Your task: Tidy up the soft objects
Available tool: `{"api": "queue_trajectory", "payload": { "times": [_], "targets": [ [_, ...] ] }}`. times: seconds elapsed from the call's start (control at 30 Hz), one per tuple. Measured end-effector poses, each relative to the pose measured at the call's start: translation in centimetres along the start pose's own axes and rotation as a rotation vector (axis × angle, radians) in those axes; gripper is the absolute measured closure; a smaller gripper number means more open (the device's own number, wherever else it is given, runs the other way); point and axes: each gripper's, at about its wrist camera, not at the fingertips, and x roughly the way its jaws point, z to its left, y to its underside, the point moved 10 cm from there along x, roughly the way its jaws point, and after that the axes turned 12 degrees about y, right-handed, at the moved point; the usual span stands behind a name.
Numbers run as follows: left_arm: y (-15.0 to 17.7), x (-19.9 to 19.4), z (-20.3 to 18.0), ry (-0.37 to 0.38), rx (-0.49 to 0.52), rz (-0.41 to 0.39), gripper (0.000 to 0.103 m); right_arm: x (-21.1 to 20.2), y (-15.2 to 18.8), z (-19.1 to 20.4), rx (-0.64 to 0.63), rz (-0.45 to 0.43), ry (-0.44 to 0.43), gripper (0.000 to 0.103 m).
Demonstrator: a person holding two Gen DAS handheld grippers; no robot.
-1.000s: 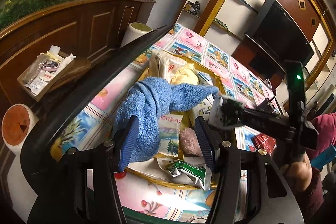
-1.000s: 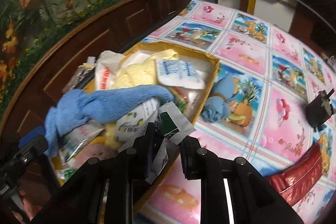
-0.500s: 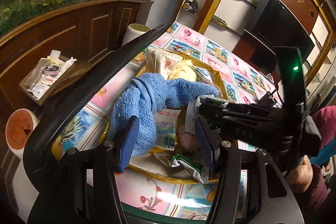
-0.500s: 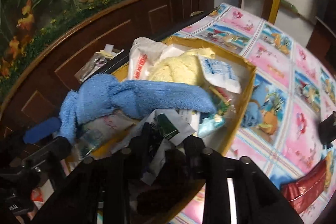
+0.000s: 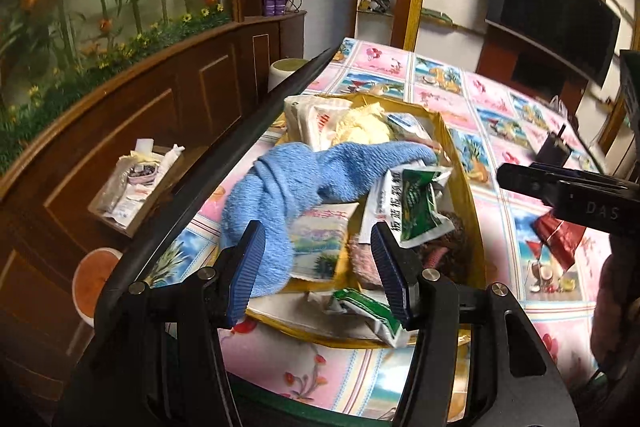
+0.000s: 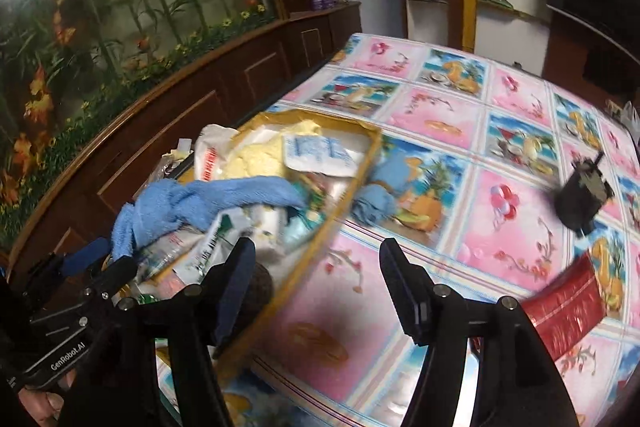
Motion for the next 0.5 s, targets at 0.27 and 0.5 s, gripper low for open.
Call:
{"api": "queue_trajectory", "payload": {
  "times": [0.27, 0.5],
  "targets": [
    [0.3, 0.3, -2.7, -0.053, 0.073, 0.031, 0.048, -1.1, 1.9, -4.7, 0.062, -0.003, 0.036, 0.039],
    [0.3, 0.4, -5.6, -0.062, 0.135, 0.046, 0.048, -1.9, 2.9, -8.3, 0.116, -0.012, 0.051, 0.039]
  ]
}}
